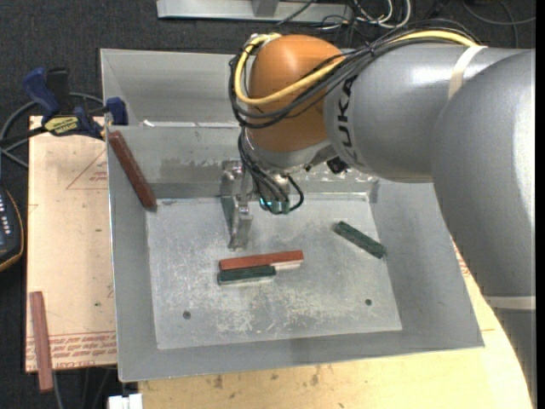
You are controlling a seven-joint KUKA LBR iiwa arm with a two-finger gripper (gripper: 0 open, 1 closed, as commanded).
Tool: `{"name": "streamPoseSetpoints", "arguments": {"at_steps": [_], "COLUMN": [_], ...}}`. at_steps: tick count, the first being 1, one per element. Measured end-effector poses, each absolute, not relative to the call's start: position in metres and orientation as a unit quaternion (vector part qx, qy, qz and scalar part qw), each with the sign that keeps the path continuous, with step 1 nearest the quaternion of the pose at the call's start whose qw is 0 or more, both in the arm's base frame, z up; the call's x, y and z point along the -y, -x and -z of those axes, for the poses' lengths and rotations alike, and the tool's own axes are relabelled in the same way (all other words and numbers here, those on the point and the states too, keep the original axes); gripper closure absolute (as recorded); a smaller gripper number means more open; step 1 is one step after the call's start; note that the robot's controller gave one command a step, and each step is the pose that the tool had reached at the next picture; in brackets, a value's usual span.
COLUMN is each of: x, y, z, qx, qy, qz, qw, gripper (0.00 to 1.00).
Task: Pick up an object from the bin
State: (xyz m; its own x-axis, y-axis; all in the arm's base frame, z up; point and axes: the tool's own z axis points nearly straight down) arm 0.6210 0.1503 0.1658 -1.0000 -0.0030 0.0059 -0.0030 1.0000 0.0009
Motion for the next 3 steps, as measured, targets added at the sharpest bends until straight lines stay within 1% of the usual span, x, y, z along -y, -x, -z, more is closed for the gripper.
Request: {"name": "streamPoseSetpoints", "arguments": {"at_steps": [1, 2, 3], "x": [-0.13, -0.131, -0.1], "y": [-0.56, -0.563, -0.602], "z": [-0.067, -0.071, -0.222], "qx": [0.996, 0.996, 0.996], "qy": [-0.09, -0.09, -0.089], "qz": [0.0, 0.001, 0.0], "qw": [0.003, 0.0, -0.006], "gripper": [0.0, 1.0, 1.0]}}
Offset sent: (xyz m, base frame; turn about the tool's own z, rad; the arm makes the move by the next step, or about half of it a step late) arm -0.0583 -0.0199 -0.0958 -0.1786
